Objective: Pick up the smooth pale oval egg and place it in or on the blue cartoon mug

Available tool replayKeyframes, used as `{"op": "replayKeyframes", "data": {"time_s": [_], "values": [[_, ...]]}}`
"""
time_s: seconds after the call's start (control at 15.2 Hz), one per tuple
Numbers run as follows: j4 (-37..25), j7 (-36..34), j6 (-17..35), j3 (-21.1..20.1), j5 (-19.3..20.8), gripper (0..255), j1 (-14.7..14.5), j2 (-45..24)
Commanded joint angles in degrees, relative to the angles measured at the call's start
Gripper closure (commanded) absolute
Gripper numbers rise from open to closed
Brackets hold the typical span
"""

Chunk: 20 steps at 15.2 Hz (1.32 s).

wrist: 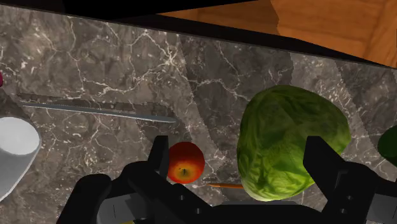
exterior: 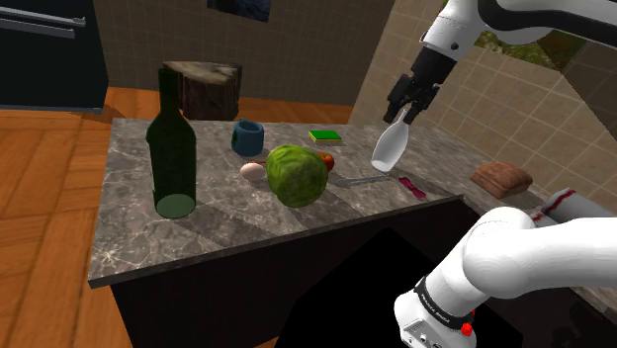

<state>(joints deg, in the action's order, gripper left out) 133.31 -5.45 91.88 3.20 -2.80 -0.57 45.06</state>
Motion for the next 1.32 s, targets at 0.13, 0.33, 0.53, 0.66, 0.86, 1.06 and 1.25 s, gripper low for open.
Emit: {"op": "replayKeyframes", "data": {"time_s": [0.13,0.33,0.53,0.66,0.86,1.06,1.25], "values": [[-0.09,0.03,3.01,-1.53,0.30,0,-0.88,-3.25],[-0.68,-0.06,7.32,-3.80,0.98,0,-2.05,-8.43],[-1.82,-0.36,11.32,-6.05,2.02,0,-3.02,-13.92],[-2.88,-0.71,13.78,-7.55,2.95,0,-3.58,-17.73],[-4.90,-1.48,17.12,-9.75,4.76,0,-4.28,-23.62],[-7.44,-2.57,19.97,-11.87,7.14,0,-4.90,-29.70],[-10.50,-3.98,22.26,-13.83,10.12,0,-5.54,-35.96]]}}
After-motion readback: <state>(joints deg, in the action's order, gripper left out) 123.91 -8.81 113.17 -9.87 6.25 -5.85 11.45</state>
